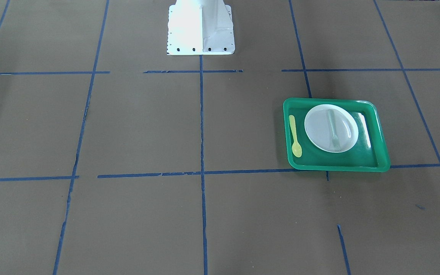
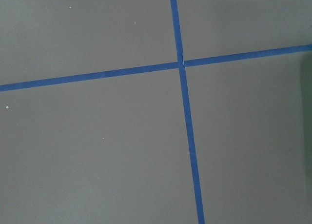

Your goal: Place fork

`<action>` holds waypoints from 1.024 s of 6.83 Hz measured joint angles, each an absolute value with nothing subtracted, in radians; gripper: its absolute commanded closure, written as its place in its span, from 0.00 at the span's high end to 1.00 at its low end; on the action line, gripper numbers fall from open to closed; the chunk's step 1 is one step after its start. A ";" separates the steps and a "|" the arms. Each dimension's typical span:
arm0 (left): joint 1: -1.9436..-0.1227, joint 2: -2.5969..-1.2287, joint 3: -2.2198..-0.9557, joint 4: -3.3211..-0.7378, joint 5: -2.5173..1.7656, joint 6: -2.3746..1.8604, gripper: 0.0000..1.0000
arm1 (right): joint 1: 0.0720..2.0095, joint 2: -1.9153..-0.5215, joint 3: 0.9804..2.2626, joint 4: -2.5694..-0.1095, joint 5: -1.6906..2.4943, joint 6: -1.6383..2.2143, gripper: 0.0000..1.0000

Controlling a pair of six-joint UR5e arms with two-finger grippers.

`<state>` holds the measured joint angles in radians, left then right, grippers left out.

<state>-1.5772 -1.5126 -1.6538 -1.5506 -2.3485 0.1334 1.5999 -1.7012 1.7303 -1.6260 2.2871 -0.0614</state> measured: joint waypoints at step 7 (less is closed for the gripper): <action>-1.341 -1.567 -1.823 -1.699 -2.349 -0.339 1.00 | 1.600 -1.701 1.730 -1.626 2.287 -0.061 1.00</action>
